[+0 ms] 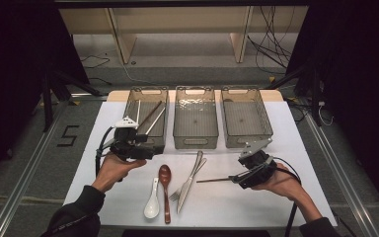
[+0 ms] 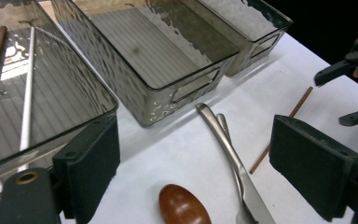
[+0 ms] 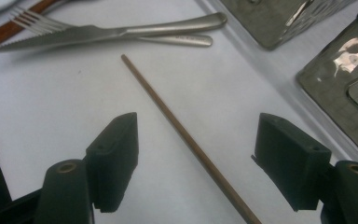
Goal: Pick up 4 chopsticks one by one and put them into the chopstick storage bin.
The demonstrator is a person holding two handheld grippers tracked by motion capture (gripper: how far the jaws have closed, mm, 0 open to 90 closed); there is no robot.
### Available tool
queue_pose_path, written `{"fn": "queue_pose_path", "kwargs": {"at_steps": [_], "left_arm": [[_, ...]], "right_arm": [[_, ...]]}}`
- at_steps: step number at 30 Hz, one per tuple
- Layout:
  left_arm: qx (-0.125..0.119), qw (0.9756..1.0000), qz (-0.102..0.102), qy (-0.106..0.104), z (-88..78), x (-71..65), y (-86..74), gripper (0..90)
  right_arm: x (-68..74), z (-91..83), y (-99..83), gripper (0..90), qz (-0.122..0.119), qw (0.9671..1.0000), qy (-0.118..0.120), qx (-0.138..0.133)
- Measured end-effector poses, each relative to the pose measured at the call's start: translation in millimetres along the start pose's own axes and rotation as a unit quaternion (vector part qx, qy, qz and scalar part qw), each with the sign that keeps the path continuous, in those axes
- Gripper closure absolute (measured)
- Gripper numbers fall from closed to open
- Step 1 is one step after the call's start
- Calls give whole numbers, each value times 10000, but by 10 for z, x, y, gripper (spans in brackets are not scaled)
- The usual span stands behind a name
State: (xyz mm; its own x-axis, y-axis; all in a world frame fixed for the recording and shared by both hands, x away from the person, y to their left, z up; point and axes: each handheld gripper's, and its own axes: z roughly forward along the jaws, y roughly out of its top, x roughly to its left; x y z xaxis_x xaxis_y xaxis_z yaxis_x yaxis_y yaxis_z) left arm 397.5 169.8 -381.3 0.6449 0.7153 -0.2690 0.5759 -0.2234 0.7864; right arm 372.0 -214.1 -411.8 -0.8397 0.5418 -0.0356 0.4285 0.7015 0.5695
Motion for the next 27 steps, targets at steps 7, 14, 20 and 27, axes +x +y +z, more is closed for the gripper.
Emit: {"fn": "queue_pose_path", "kwargs": {"at_steps": [7,14,20,27], "left_arm": [[-101,9998,158,64,-70,-128,-89,157],[-250,9993,225,134,-137,-207,-231,153],[-265,9988,382,165,-158,-254,-324,153],[-295,9985,408,209,-196,-283,-391,153]], "right_arm": [[-28,59,38,323,-138,9995,1,300],[-43,153,69,343,-364,9969,68,691],[-44,218,76,370,-477,9941,72,976],[-92,296,31,439,-560,9902,-3,1277]]}}
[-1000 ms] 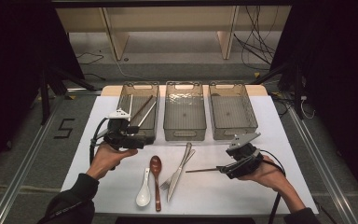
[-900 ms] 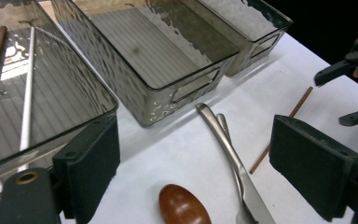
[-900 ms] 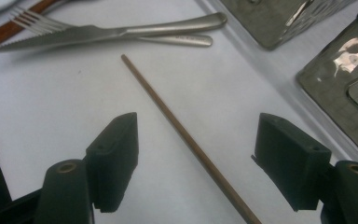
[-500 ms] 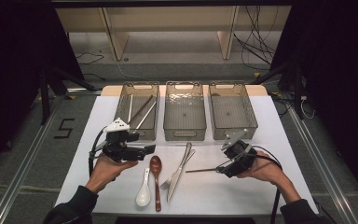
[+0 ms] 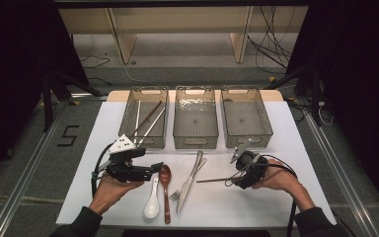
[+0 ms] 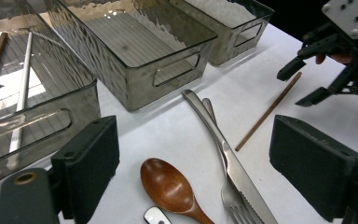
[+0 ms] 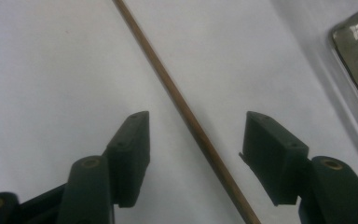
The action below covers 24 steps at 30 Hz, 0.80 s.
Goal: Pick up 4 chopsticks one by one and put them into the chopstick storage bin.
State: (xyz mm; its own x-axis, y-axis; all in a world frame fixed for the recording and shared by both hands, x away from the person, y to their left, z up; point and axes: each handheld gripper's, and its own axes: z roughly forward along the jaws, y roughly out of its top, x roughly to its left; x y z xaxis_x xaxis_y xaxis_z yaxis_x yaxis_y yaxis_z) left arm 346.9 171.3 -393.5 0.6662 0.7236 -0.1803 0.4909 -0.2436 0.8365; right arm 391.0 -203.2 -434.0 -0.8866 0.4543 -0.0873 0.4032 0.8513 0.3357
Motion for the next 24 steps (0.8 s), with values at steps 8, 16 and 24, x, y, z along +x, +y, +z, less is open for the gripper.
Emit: {"fn": "queue_pose_path", "kwargs": {"at_steps": [8,16,24], "left_arm": [[23,10000,4,17,-60,-24,-70,153],[-65,10000,3,31,-88,-18,-85,153],[44,10000,67,-25,-37,-33,-102,153]], "right_arm": [[-94,68,-68,501,136,9997,-57,198],[-135,158,-125,540,89,9989,-90,449],[-160,182,-146,564,103,9984,-42,553]]}}
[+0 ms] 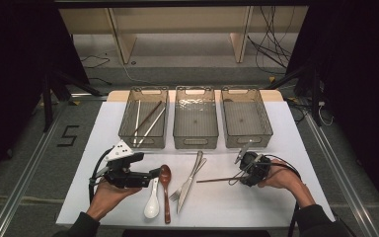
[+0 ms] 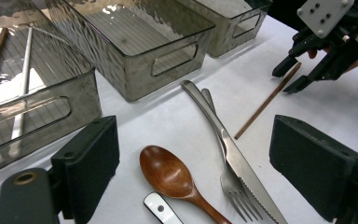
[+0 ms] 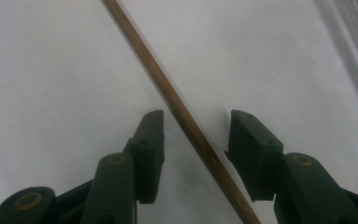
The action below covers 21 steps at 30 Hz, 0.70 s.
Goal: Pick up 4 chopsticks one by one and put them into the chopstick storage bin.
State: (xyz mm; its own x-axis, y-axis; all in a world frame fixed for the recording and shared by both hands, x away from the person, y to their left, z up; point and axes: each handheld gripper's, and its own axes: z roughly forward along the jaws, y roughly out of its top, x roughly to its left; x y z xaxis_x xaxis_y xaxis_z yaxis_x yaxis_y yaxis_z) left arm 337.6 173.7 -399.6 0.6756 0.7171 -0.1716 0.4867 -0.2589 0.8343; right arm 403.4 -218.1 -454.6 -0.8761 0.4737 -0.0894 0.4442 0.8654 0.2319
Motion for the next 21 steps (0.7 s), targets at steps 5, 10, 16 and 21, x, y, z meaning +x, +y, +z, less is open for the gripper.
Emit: {"fn": "queue_pose_path", "kwargs": {"at_steps": [5,10,16,21], "left_arm": [[-5,10000,-4,-19,6,-13,0,153],[-7,10000,26,-18,2,-3,-2,153],[-7,10000,14,-28,8,-5,-6,154],[2,10000,31,-25,8,-9,-5,154]], "right_arm": [[5,4,7,606,37,10000,61,28],[14,3,16,636,71,9999,94,108],[36,-2,25,694,78,9995,182,238],[58,-6,33,725,29,9992,194,343]]}}
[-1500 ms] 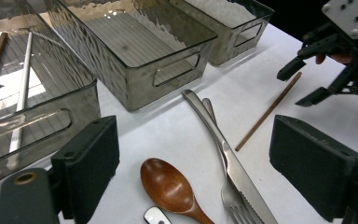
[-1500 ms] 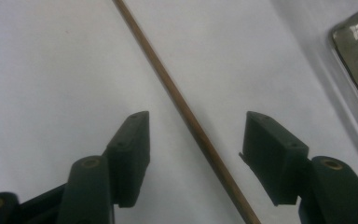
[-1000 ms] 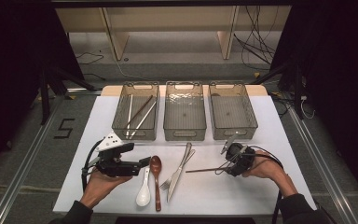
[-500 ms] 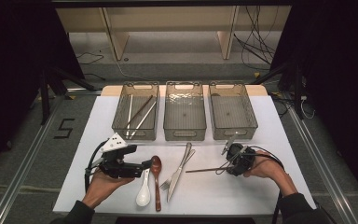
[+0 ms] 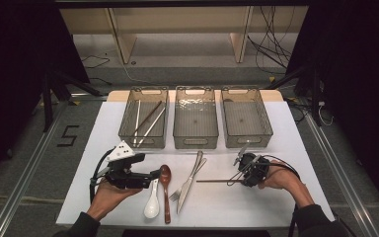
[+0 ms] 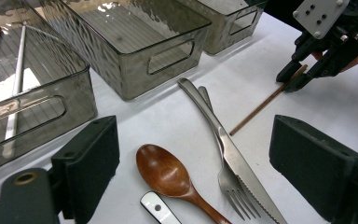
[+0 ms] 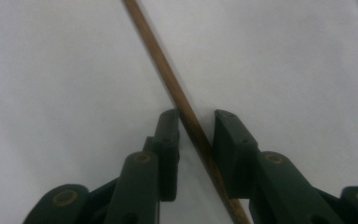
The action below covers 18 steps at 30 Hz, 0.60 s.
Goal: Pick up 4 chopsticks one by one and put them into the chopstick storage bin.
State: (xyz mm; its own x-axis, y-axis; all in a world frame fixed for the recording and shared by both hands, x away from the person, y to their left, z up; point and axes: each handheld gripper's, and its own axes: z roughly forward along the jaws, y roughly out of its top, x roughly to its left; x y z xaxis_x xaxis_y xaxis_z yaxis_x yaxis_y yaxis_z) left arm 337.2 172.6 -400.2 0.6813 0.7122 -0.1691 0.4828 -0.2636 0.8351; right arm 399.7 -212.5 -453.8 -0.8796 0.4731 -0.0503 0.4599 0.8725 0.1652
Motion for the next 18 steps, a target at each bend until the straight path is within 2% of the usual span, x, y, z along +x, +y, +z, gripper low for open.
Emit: {"fn": "queue_pose_path", "kwargs": {"at_steps": [6,18], "left_arm": [[-5,10000,-13,4,-8,8,-1,154],[1,10000,1,22,-9,13,-1,154]], "right_arm": [[25,-3,9,780,-111,9999,31,91],[77,-11,18,809,-333,9992,-46,207]]}}
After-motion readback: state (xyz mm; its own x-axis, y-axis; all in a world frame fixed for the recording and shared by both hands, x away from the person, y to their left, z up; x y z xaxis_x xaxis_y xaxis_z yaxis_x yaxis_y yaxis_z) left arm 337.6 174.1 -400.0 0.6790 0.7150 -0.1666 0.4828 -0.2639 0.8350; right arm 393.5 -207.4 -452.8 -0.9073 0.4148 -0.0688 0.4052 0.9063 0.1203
